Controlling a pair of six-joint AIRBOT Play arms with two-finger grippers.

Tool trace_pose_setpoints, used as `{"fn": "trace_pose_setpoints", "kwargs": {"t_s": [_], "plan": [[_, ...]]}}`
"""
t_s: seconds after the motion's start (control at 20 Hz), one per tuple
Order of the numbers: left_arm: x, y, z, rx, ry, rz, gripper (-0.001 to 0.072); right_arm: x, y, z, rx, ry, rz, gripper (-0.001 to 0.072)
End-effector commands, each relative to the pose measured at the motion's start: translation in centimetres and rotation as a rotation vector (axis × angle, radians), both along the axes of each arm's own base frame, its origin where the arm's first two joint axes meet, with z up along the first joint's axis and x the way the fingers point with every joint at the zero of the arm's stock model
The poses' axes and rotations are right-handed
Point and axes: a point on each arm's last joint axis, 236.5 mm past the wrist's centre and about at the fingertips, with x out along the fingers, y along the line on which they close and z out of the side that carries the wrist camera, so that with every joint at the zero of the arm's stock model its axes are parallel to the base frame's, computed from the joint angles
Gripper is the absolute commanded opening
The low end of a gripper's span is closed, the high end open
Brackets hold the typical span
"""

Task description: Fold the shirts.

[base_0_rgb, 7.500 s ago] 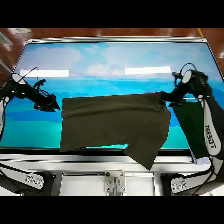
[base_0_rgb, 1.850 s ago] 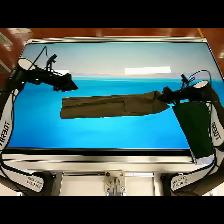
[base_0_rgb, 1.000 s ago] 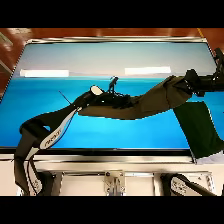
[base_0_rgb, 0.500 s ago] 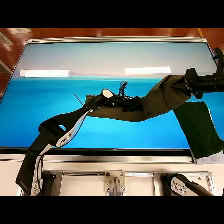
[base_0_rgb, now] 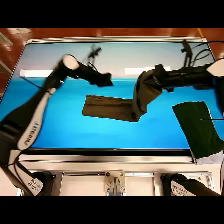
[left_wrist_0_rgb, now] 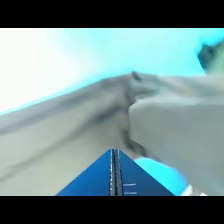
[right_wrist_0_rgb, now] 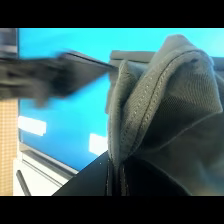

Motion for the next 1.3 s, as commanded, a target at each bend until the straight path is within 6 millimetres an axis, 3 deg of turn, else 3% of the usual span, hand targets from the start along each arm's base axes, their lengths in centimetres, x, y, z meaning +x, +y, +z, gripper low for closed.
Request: {"fn": "trace_pose_setpoints", "kwargs": {"t_s": [0.0,0.1,0.25,0.4,0.55,0.65,0.7,0.85,0.95,1.1,1.15,1.2,1.25], "plan": [[1.3,11.0,8.9,0.079,-0.177,0.164,0.0032,1.6,6.2,-2.1,0.018,-0.03,0.025,0.0061],[0.9,15.9,13.8,0.069,-0.267,0.262,0.0032,2.2,10.3,-4.8,0.042,-0.012,0.038,0.0062],[-1.0,21.9,19.2,0.077,-0.367,0.377,0.0033,2.9,16.2,-8.7,0.125,0.046,0.018,0.0061],[-3.3,25.7,22.0,0.111,-0.423,0.433,0.0034,2.5,20.8,-13.2,0.188,0.129,-0.004,0.0062],[-5.1,27.1,22.5,0.145,-0.414,0.435,0.0034,2.7,22.8,-16.9,0.228,0.216,-0.078,0.0098],[-5.3,27.2,22.5,0.15,-0.416,0.43,0.0034,3.3,23.2,-17.4,0.27,0.242,-0.12,0.0531],[-5.3,27.1,22.4,0.153,-0.417,0.424,0.0034,3.6,22.9,-17.0,0.265,0.213,-0.112,0.0565],[-5.1,27.1,22.2,0.154,-0.412,0.424,0.0034,4.9,20.5,-15.2,0.26,0.172,-0.098,0.0564],[-5.1,27.1,22.2,0.154,-0.412,0.424,0.0034,5.3,17.3,-14.2,0.21,0.148,-0.051,0.0564],[-5.1,27.1,22.2,0.154,-0.412,0.424,0.0035,5.1,8.8,-14.8,0.032,0.202,-0.039,0.0564],[-5.2,27.1,22.2,0.154,-0.412,0.423,0.0035,4.3,5.3,-16.0,-0.063,0.261,-0.046,0.0567],[-5.2,27.1,22.2,0.154,-0.412,0.423,0.0035,2.7,1.3,-17.8,-0.186,0.35,-0.051,0.0646],[-5.1,27.1,22.1,0.153,-0.41,0.423,0.0035,0.8,-1.8,-19.4,-0.296,0.436,-0.035,0.0678]]}}
